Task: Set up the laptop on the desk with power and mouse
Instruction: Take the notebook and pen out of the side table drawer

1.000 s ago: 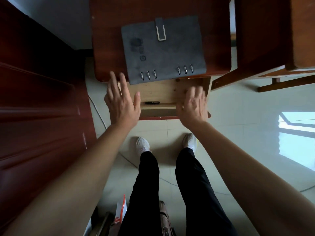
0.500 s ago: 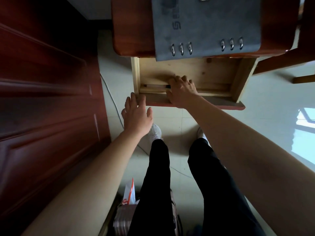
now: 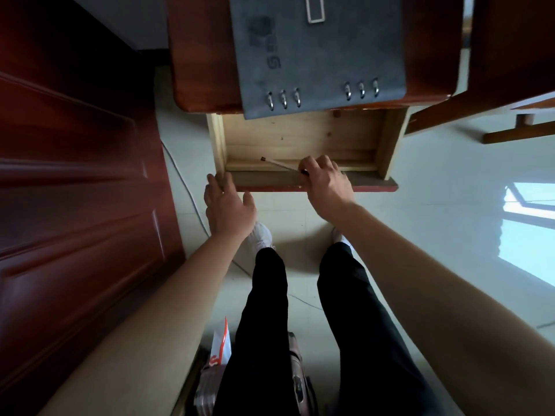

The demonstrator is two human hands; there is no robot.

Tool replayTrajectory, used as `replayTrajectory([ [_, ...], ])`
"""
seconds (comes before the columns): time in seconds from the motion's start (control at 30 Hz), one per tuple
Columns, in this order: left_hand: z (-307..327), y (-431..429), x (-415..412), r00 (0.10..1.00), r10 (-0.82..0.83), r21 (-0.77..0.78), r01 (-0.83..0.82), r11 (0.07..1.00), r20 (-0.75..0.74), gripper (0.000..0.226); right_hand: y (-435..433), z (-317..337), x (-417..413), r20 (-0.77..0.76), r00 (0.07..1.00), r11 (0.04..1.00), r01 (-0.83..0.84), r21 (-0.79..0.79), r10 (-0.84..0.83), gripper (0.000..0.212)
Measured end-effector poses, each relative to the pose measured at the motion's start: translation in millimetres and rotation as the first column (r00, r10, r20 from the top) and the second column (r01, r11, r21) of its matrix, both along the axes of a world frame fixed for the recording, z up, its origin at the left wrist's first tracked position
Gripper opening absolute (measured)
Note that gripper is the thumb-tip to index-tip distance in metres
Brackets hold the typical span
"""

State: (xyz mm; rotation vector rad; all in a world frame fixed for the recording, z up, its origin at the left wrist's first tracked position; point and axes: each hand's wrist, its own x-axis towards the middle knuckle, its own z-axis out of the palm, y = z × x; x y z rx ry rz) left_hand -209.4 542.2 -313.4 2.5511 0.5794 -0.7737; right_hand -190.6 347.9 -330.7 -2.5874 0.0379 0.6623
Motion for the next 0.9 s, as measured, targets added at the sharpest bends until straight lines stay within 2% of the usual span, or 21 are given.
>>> replayTrajectory([
  [0.07, 2, -10, -3, 0.964, 0.262, -0.074, -0.257, 0.964, 0.056, 0.071, -8, 7, -22, 0.055, 0.986, 0.988, 0.154, 0.003, -0.154, 0.021],
  [0.1, 3, -18, -2, 0.913, 0.405, -0.131, -0.396, 0.909, 0.043, 0.077, -14, 11, -33, 0.072, 0.97, 0.973, 0.231, 0.007, -0.231, 0.022],
  [0.13, 4, -27, -1, 0.841, 0.54, -0.192, -0.531, 0.825, -0.007, 0.082, -18, 14, -43, 0.075, 0.95, 0.952, 0.304, 0.009, -0.304, 0.021],
  [0.2, 0, -43, 5, 0.643, 0.743, -0.28, -0.76, 0.587, -0.186, 0.08, -28, 15, -60, 0.033, 0.904, 0.905, 0.426, 0.01, -0.426, 0.018],
  [0.27, -3, -53, 13, 0.455, 0.785, -0.353, -0.879, 0.32, -0.421, 0.061, -35, 13, -74, -0.077, 0.842, 0.843, 0.537, 0.014, -0.535, 0.02],
  [0.3, -4, -56, 18, 0.417, 0.768, -0.384, -0.891, 0.24, -0.486, 0.054, -38, 11, -79, -0.154, 0.79, 0.799, 0.601, 0.003, -0.593, 0.024],
  [0.37, -9, -56, 26, 0.392, 0.751, -0.423, -0.891, 0.165, -0.532, 0.049, -45, 9, -79, -0.353, 0.621, 0.67, 0.742, -0.023, -0.7, 0.042],
  [0.43, -9, -53, 30, 0.383, 0.754, -0.441, -0.887, 0.138, -0.534, 0.048, -48, 9, -69, -0.522, 0.405, 0.477, 0.879, -0.003, -0.751, 0.063],
  [0.47, -7, -52, 29, 0.385, 0.752, -0.449, -0.884, 0.133, -0.534, 0.044, -48, 9, -62, -0.572, 0.325, 0.366, 0.93, 0.046, -0.753, 0.06],
  [0.53, -1, -51, 25, 0.416, 0.747, -0.474, -0.867, 0.154, -0.519, 0.032, -42, 12, -48, -0.617, 0.247, 0.179, 0.969, 0.171, -0.748, 0.04],
  [0.6, 6, -51, 20, 0.454, 0.755, -0.503, -0.843, 0.192, -0.473, 0.024, -31, 20, -39, -0.652, 0.218, 0.074, 0.968, 0.241, -0.726, 0.02],
  [0.63, 9, -51, 19, 0.476, 0.762, -0.508, -0.831, 0.226, -0.439, 0.022, -25, 24, -38, -0.655, 0.23, 0.075, 0.964, 0.255, -0.72, 0.012],
  [0.67, 13, -52, 18, 0.504, 0.769, -0.504, -0.817, 0.279, -0.392, 0.021, -21, 27, -39, -0.622, 0.272, 0.139, 0.957, 0.255, -0.734, 0.008],
  [0.77, 27, -56, 22, 0.635, 0.739, -0.453, -0.74, 0.497, -0.226, 0.013, -20, 42, -46, -0.395, 0.526, 0.481, 0.85, 0.214, -0.753, 0.011],
  [0.83, 37, -56, 24, 0.734, 0.672, -0.385, -0.651, 0.654, -0.1, 0.02, -22, 53, -47, -0.276, 0.624, 0.587, 0.781, 0.212, -0.731, 0.014],
  [0.9, 43, -52, 28, 0.85, 0.527, -0.332, -0.492, 0.805, 0.018, 0.032, -27, 62, -38, -0.197, 0.705, 0.667, 0.708, 0.231, -0.681, 0.033],
])
